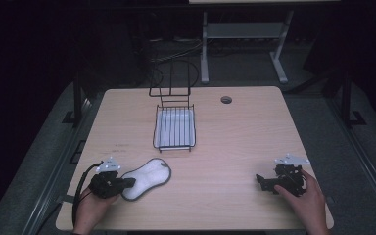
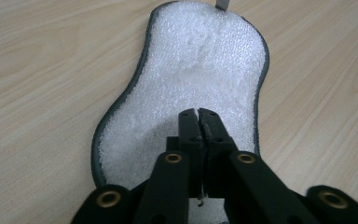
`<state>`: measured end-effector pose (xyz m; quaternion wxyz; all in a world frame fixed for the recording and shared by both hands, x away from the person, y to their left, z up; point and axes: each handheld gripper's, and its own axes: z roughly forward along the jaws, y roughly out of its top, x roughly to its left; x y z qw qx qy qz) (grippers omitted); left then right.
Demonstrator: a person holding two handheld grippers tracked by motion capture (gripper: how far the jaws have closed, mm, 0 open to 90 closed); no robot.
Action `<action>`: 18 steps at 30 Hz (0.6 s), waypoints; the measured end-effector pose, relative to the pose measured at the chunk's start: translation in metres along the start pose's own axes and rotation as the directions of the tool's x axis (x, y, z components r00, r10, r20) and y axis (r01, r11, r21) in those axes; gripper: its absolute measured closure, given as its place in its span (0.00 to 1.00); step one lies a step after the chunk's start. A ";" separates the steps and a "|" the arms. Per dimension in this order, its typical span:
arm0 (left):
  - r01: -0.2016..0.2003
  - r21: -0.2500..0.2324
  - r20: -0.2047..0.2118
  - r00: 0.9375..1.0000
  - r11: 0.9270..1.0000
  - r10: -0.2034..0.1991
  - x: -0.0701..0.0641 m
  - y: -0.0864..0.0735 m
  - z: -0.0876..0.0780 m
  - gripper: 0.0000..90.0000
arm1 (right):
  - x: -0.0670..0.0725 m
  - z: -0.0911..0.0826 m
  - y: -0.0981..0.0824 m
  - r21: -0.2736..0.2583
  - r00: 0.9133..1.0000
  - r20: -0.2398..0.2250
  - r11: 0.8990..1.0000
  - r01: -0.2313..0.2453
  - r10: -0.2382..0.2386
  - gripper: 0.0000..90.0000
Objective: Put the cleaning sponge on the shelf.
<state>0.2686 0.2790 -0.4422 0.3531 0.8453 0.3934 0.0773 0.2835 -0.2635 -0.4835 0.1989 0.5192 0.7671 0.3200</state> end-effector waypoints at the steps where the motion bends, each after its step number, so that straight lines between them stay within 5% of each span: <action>1: 0.000 0.000 0.000 1.000 1.000 0.000 0.000 0.000 0.000 0.94 | 0.000 0.000 0.000 0.000 1.000 0.000 1.000 0.000 0.000 0.00; 13: -0.007 -0.045 -0.009 1.000 0.999 0.006 0.003 0.008 -0.002 0.55 | 0.000 0.000 0.000 0.000 1.000 0.000 1.000 -0.001 0.001 0.00; 18: -0.039 -0.062 -0.002 0.999 0.997 0.038 0.006 0.015 0.001 0.35 | 0.000 0.000 0.000 0.001 1.000 0.000 1.000 -0.002 0.002 0.00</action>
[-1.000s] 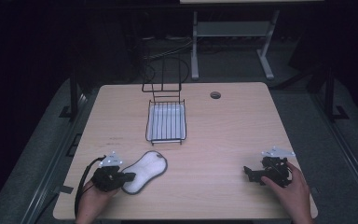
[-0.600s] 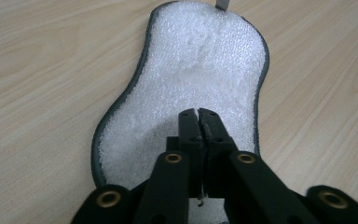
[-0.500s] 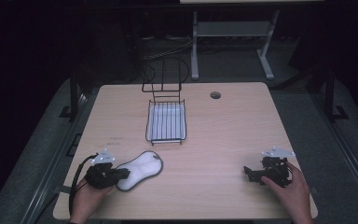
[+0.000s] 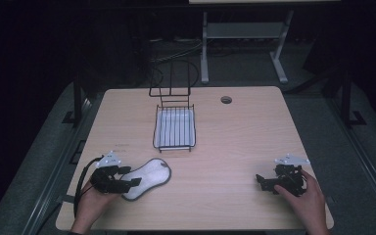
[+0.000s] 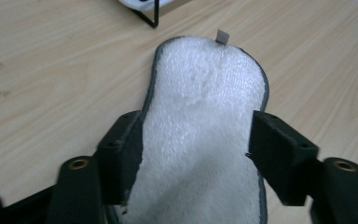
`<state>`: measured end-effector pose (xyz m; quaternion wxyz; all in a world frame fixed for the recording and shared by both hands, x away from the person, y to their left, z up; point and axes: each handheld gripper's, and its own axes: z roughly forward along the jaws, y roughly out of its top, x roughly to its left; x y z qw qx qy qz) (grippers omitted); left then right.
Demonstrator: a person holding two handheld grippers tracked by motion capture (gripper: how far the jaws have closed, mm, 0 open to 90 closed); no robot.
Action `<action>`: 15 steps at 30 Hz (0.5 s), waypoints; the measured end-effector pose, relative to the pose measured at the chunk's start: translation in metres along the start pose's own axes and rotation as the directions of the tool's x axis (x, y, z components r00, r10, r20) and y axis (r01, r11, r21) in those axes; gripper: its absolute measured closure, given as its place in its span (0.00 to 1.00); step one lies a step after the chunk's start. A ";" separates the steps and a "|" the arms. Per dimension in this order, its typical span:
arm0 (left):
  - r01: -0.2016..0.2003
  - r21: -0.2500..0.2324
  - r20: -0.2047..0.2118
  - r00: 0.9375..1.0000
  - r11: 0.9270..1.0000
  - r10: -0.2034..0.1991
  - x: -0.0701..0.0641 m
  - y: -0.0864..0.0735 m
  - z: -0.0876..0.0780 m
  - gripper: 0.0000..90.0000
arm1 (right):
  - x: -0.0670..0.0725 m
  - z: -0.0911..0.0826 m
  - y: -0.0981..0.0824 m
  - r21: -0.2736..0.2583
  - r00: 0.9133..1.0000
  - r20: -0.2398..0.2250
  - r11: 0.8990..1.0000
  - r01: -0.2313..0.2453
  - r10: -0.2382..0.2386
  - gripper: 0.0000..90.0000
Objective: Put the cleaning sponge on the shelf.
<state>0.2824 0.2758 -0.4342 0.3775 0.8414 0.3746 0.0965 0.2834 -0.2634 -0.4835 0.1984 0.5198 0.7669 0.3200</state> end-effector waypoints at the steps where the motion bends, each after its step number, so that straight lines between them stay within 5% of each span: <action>1: 0.000 0.000 0.000 1.000 1.000 0.000 0.000 0.000 0.000 0.32 | 0.000 0.000 0.000 0.000 1.000 0.000 1.000 0.000 0.000 0.00; 8: -0.029 0.014 0.001 1.000 0.999 0.029 0.004 0.007 0.013 0.16 | 0.000 0.000 0.000 -0.001 1.000 0.000 1.000 0.002 -0.002 0.00; 15: -0.055 0.033 0.015 0.998 0.998 0.054 0.004 0.011 0.022 0.14 | 0.000 0.000 0.000 -0.001 1.000 0.000 1.000 0.002 -0.002 0.00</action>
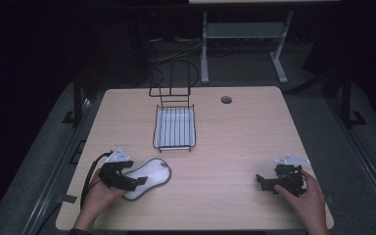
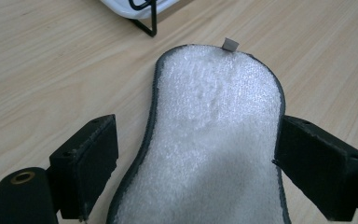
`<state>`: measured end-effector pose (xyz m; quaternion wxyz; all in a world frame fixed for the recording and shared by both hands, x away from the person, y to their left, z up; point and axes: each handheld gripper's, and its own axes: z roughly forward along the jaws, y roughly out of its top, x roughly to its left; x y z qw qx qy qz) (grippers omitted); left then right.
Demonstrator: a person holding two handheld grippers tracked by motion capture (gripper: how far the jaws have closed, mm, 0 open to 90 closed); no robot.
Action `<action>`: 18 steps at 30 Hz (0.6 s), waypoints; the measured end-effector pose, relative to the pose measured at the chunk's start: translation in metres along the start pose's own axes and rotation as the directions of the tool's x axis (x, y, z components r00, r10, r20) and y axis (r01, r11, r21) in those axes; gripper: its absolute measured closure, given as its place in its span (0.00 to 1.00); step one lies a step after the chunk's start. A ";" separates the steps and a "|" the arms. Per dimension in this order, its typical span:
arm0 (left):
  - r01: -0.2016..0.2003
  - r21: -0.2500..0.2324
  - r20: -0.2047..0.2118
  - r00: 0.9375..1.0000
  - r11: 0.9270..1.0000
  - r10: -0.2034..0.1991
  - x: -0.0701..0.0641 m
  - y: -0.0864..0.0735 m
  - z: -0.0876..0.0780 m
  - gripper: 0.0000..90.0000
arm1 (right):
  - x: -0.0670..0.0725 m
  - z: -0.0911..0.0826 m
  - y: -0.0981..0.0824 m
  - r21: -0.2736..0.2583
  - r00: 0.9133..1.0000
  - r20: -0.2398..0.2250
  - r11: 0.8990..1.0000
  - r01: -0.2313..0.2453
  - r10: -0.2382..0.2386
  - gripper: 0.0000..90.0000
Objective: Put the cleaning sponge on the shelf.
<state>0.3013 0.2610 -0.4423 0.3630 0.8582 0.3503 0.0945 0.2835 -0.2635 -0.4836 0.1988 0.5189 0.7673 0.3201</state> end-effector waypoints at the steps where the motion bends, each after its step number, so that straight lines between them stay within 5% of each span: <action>1: -0.001 0.002 0.002 1.000 1.000 0.001 0.000 0.000 0.001 0.14 | 0.000 0.000 0.000 0.000 1.000 0.000 1.000 0.000 0.000 0.00; 18: -0.040 0.069 0.023 0.999 0.997 0.038 -0.003 -0.001 0.021 0.14 | 0.000 0.000 0.000 0.000 1.000 0.000 1.000 0.000 0.000 0.00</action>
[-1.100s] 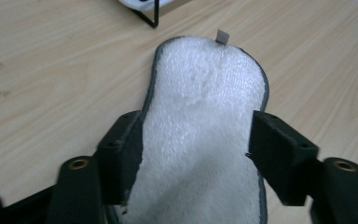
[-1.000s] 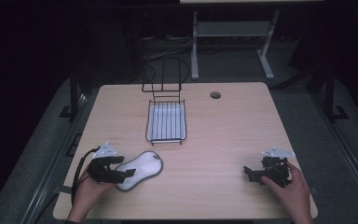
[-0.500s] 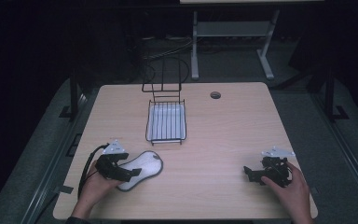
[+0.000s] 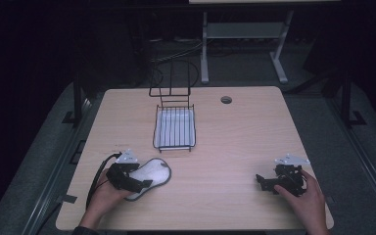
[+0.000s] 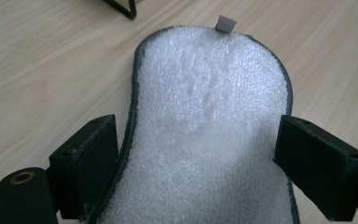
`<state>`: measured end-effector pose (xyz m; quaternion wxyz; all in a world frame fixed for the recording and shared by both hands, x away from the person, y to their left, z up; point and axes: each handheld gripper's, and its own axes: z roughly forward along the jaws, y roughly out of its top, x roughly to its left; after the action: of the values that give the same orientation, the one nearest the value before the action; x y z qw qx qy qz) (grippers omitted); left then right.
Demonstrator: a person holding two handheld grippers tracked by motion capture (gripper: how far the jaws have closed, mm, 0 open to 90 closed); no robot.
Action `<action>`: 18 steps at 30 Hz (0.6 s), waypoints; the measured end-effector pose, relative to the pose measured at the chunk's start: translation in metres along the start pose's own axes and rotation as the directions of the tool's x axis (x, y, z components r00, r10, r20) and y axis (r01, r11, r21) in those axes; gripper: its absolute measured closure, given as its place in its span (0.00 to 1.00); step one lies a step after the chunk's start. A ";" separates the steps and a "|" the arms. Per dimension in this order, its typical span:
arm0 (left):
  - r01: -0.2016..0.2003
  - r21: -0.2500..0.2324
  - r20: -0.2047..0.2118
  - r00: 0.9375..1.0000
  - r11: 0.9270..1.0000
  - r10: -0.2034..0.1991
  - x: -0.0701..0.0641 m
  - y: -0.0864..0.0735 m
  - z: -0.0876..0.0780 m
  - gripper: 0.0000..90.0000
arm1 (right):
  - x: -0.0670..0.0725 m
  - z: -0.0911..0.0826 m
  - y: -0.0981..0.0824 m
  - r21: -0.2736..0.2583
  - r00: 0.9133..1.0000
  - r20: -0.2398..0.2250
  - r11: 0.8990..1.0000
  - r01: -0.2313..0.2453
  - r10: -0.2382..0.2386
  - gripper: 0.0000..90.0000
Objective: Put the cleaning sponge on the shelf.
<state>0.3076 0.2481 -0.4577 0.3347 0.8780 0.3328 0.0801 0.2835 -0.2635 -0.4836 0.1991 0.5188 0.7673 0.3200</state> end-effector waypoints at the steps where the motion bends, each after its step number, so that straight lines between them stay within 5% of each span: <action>1: -0.002 0.001 -0.002 1.000 1.000 0.002 0.000 0.000 0.001 0.14 | 0.000 0.000 0.000 0.000 1.000 0.000 1.000 0.000 0.000 0.00; 18: -0.039 0.029 -0.010 0.999 0.999 0.039 -0.003 0.002 0.005 0.14 | 0.000 0.000 0.000 0.000 1.000 0.000 1.000 0.000 0.000 0.00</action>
<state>0.3080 0.2431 -0.4600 0.3185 0.8886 0.3185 0.0866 0.2835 -0.2635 -0.4836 0.1991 0.5189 0.7673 0.3200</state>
